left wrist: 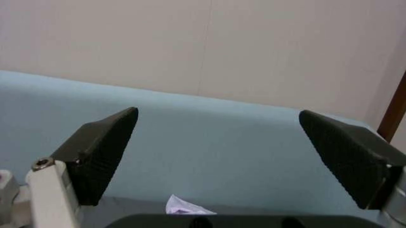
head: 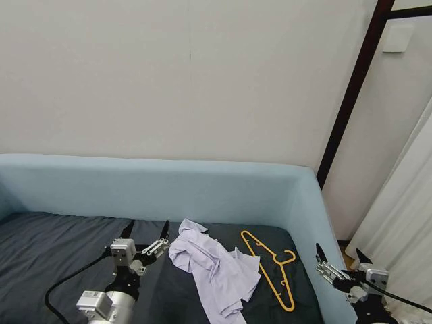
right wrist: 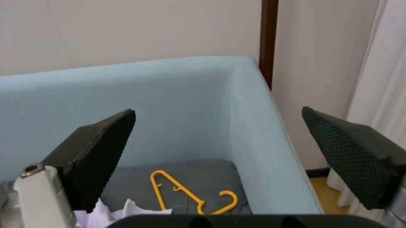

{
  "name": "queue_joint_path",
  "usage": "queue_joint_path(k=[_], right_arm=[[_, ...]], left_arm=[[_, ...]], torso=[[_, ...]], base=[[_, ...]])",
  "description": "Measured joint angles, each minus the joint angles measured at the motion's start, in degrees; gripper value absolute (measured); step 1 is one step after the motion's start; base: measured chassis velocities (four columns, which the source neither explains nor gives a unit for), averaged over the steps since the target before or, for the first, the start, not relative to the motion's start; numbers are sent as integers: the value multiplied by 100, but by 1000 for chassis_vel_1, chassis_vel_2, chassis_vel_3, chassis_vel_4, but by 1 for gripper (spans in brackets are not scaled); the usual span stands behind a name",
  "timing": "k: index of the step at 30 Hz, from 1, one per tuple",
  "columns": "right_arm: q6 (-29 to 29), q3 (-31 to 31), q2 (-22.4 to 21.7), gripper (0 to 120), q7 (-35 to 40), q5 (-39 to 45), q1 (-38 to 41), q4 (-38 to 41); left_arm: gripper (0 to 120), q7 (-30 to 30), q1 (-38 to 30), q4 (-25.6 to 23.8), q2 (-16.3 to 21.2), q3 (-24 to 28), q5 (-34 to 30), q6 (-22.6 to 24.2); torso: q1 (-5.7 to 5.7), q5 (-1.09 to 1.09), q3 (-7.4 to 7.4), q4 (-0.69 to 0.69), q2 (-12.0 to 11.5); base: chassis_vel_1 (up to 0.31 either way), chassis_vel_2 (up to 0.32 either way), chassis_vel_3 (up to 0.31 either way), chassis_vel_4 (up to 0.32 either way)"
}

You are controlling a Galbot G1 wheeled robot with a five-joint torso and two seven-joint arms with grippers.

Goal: Pick up the clothes from the sofa and hang them on the clothes hanger.

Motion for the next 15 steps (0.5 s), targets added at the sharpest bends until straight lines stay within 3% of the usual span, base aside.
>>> queue_joint_path(k=[15], right_arm=[[152, -32, 33, 100, 15, -140, 46, -113]], left_arm=[[100, 41, 18, 38, 67, 20, 194, -77]], torso=[[0, 0, 0, 0, 0]], base=[[0, 0, 0, 0]])
